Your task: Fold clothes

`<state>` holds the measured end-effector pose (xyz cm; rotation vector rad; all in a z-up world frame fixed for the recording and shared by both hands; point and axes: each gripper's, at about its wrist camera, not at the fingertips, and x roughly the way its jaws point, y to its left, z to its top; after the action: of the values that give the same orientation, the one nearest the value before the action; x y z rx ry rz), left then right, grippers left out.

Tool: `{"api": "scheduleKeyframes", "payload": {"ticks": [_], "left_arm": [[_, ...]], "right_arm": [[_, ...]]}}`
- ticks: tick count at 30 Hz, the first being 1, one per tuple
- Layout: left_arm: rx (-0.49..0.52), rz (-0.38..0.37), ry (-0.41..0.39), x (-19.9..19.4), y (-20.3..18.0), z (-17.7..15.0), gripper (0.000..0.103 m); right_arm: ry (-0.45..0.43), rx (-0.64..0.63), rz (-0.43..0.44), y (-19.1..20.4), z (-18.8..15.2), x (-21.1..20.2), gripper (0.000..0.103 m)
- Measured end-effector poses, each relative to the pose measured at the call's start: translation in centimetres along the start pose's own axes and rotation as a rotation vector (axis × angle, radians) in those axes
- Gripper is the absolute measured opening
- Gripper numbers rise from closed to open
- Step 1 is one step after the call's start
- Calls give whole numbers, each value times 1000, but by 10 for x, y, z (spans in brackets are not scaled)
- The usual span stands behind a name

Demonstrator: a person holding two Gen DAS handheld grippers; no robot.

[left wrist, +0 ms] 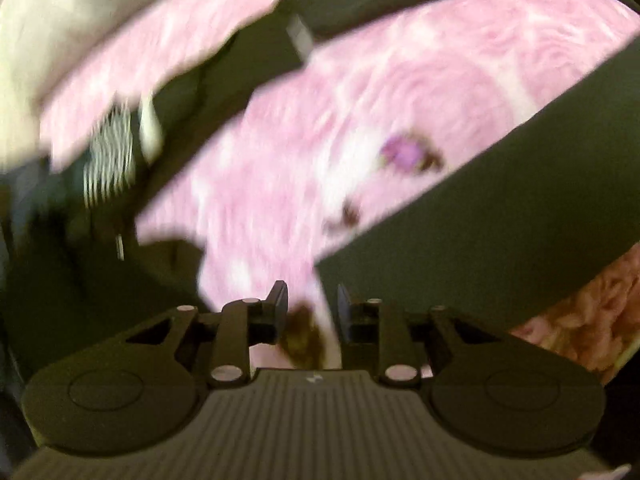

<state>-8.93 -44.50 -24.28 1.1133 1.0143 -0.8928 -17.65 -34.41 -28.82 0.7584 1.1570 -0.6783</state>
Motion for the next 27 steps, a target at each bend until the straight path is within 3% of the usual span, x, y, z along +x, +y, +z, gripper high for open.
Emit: {"api": "scheduleKeyframes", "payload": {"ticks": [4, 9, 14, 18, 20, 21, 22, 27], "left_arm": [[225, -78, -167, -24, -59, 36, 30], [516, -206, -365, -55, -184, 69, 36], [759, -359, -443, -64, -324, 88, 38], [926, -423, -453, -59, -411, 100, 43], [972, -423, -434, -51, -443, 109, 43], [990, -418, -422, -47, -454, 114, 43], [997, -423, -410, -46, -461, 119, 43], [1008, -485, -381, -58, -481, 137, 43]], "right_arm": [[-124, 229, -8, -66, -1, -21, 83], [-237, 453, 21, -157, 12, -13, 83], [-302, 562, 109, -220, 40, 17, 82], [-301, 553, 179, -237, 48, 37, 81], [-300, 560, 161, -241, 49, 38, 54], [-294, 563, 145, -244, 50, 38, 22], [-288, 577, 158, -248, 51, 37, 7], [-325, 576, 213, -298, 63, 4, 5]]}}
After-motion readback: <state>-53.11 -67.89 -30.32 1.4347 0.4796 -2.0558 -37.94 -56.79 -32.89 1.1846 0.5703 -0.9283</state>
